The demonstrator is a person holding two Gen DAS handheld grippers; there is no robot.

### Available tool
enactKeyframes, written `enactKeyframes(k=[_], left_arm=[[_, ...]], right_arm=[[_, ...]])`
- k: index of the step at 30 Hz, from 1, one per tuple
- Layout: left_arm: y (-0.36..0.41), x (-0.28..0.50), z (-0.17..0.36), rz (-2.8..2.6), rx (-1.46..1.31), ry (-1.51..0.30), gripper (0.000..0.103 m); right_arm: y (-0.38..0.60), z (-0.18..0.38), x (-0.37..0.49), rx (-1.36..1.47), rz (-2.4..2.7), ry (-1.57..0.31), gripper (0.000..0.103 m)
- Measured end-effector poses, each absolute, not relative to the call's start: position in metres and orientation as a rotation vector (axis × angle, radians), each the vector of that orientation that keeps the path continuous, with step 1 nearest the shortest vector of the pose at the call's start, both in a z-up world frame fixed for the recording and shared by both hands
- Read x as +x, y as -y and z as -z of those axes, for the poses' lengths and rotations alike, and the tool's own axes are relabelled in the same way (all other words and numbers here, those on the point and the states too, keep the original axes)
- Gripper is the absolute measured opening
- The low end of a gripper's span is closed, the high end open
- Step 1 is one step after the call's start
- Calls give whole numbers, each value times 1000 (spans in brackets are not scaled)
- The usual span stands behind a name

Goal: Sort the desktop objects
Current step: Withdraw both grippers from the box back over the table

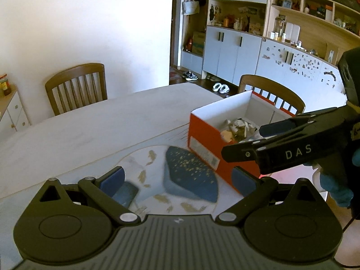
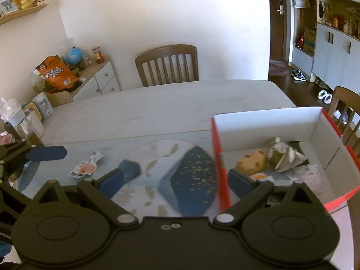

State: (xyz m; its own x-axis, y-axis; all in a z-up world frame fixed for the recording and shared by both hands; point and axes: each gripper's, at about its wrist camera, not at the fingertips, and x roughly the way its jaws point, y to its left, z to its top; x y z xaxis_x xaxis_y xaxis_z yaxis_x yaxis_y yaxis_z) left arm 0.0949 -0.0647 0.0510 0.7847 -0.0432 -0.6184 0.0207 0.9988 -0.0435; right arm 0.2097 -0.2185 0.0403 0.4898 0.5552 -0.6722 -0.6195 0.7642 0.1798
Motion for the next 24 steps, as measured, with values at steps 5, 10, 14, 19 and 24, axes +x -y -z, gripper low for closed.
enactKeyframes(k=[5, 10, 14, 19, 24], left_arm=[[45, 76, -43, 15, -29, -664, 102], [22, 61, -36, -12, -50, -673, 102], [1, 50, -33, -42, -75, -671, 102], [-26, 46, -27, -97, -106, -669, 102], [-51, 45, -14, -140, -108, -674, 102]], right_arm=[[202, -37, 198, -90, -713, -787, 99], [188, -32, 185, -94, -720, -793, 99], [174, -30, 173, -103, -735, -799, 99], [157, -25, 158, -133, -760, -805, 99], [136, -17, 142, -172, -782, -799, 99]])
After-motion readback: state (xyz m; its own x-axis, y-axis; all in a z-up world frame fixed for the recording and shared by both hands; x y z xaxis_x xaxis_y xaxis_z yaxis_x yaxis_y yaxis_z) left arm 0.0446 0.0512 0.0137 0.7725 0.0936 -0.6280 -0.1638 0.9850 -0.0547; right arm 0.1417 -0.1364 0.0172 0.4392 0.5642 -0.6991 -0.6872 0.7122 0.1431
